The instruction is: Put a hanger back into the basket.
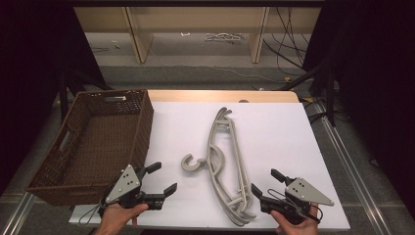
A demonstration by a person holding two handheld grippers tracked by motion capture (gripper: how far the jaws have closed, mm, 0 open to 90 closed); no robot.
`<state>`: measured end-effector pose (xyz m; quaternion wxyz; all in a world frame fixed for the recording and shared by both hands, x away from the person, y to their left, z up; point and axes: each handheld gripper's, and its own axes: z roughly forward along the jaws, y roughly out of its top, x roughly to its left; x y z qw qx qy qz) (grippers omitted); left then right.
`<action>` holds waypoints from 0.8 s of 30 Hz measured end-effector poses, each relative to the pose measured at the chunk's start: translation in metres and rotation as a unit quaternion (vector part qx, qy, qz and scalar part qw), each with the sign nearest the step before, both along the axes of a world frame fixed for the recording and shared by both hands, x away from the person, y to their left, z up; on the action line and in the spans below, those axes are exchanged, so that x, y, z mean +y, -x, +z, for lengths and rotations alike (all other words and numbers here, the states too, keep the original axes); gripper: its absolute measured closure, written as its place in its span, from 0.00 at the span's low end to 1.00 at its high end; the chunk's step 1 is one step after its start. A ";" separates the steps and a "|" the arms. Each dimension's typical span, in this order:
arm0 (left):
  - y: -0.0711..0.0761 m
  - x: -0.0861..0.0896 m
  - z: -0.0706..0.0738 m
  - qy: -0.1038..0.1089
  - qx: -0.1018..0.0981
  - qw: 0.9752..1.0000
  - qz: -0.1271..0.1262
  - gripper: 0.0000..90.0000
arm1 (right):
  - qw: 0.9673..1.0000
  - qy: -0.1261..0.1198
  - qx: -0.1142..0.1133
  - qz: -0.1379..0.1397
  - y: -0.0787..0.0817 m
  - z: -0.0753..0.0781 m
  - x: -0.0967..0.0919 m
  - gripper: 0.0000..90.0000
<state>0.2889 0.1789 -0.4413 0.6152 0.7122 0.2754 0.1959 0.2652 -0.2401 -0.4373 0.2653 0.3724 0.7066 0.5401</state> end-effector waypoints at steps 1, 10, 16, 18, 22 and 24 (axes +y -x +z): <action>-0.001 0.001 0.001 -0.013 -0.006 1.000 0.000 0.18 | 1.000 0.001 0.001 0.000 0.000 0.000 0.000 0.23; -0.001 0.001 0.000 -0.013 -0.001 1.000 0.002 0.18 | 1.000 -0.009 0.008 -0.001 -0.002 0.002 0.001 0.23; -0.002 0.001 -0.001 -0.015 0.003 1.000 0.008 0.18 | 0.999 0.017 0.044 0.018 -0.005 0.000 0.018 0.20; -0.002 0.002 0.000 -0.016 0.003 1.000 0.007 0.18 | 0.998 0.029 0.053 0.032 -0.006 0.004 0.027 0.19; -0.003 0.002 -0.001 -0.014 0.000 1.000 0.004 0.18 | 0.995 0.056 0.065 0.042 -0.009 0.013 0.045 0.18; -0.002 0.002 0.000 -0.017 0.003 1.000 0.007 0.18 | 0.994 0.068 0.070 0.052 -0.012 0.017 0.053 0.18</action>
